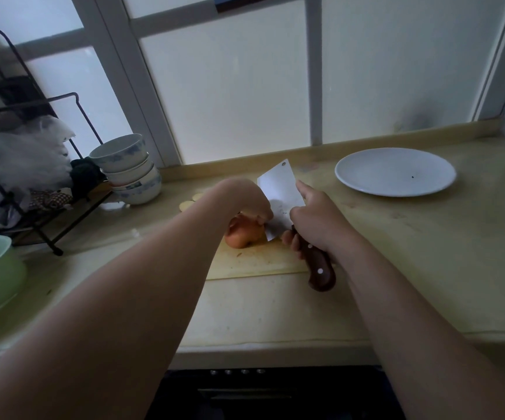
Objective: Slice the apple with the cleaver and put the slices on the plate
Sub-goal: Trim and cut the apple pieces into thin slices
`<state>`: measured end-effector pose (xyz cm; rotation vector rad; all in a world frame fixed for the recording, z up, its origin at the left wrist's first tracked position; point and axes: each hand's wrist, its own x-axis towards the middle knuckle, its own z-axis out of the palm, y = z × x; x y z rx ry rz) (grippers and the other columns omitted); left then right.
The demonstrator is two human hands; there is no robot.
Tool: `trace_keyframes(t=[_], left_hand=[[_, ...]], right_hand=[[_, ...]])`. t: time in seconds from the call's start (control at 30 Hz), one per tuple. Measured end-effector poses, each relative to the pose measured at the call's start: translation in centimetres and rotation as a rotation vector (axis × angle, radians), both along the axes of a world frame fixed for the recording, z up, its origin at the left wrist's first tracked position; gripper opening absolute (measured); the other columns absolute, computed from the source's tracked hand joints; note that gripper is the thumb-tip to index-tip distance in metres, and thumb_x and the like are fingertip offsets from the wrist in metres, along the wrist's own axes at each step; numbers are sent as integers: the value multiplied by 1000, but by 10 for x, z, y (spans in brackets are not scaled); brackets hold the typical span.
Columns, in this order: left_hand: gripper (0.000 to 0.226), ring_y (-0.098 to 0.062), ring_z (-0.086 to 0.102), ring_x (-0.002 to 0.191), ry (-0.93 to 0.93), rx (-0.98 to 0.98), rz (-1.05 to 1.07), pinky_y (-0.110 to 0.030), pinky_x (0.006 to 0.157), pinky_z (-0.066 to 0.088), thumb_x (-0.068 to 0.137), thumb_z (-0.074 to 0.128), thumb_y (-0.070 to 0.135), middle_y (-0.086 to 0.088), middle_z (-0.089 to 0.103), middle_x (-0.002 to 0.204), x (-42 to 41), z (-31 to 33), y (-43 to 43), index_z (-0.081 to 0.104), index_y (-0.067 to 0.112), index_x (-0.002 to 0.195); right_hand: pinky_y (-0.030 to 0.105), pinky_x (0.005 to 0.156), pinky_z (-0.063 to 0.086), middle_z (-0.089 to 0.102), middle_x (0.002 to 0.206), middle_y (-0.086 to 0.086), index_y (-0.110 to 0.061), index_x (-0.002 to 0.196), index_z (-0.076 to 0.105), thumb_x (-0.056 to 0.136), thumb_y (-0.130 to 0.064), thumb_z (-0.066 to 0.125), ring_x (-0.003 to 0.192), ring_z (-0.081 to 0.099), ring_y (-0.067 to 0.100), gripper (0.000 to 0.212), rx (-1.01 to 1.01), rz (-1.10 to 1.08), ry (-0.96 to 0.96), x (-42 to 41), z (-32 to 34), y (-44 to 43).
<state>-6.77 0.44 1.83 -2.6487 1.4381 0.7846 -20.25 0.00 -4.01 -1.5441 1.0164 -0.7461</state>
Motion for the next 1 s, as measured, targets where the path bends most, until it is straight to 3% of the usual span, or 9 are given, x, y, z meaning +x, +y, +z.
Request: trace_keyframes(t=[0.1,0.2,0.3,0.4,0.5,0.67,0.8,0.9,1.0], left_hand=[[20,-26,48,68,-16,17,18,-39,83,49,95,58,15,-12,44,82,3,-3,-2,45,8,82],[24,-22,50,61,41,2,6,-31,70,48,97,60,17,-9,51,75,5,-3,-2,49,8,76],[22,-22,48,63,-2,40,-13,-34,80,48,97,57,15,-9,47,77,5,-3,-1,48,9,78],[17,-25,51,71,-54,47,-22,-39,97,50,98,55,18,-12,47,82,3,-1,0,49,7,87],[14,-29,54,82,-39,32,-45,-41,100,51,97,57,19,-12,50,86,5,-1,0,52,5,94],[10,-24,58,70,91,-57,-50,-33,67,52,99,58,16,-11,57,82,8,-2,0,53,7,100],[22,-43,61,115,17,-26,-45,-50,101,52,97,60,13,-25,58,116,8,-1,3,54,2,115],[19,-43,58,120,26,-38,-51,-49,104,49,98,58,12,-27,58,124,6,2,5,59,-2,111],[32,-38,60,117,58,-52,-39,-42,104,49,99,57,13,-24,62,121,7,5,9,56,-3,128]], right_hand=[[30,44,51,69,66,13,-31,167,16,88,3,37,47,57,19,89,-10,3,11,7,3,-1],[30,42,50,69,55,6,-25,164,25,88,3,33,48,59,20,82,-41,17,35,14,4,-3],[28,41,49,69,66,11,-29,167,16,89,2,35,43,57,16,86,-36,19,49,12,4,-1],[28,42,50,68,75,14,-29,164,22,90,2,36,42,56,15,82,-52,44,72,11,5,5],[28,42,50,68,72,12,-26,163,24,90,3,37,45,57,16,79,-68,49,112,10,8,2],[28,40,48,68,66,14,-17,143,43,99,-3,39,46,59,21,47,-99,84,191,25,8,1],[28,42,49,69,70,18,-19,159,28,104,-10,39,49,60,22,57,-72,130,236,35,4,2],[30,45,51,69,70,17,-20,158,28,104,-12,39,53,63,24,56,-70,154,297,36,10,3],[35,52,55,71,73,18,-20,152,34,104,-15,39,61,65,29,48,-52,184,338,34,17,4]])
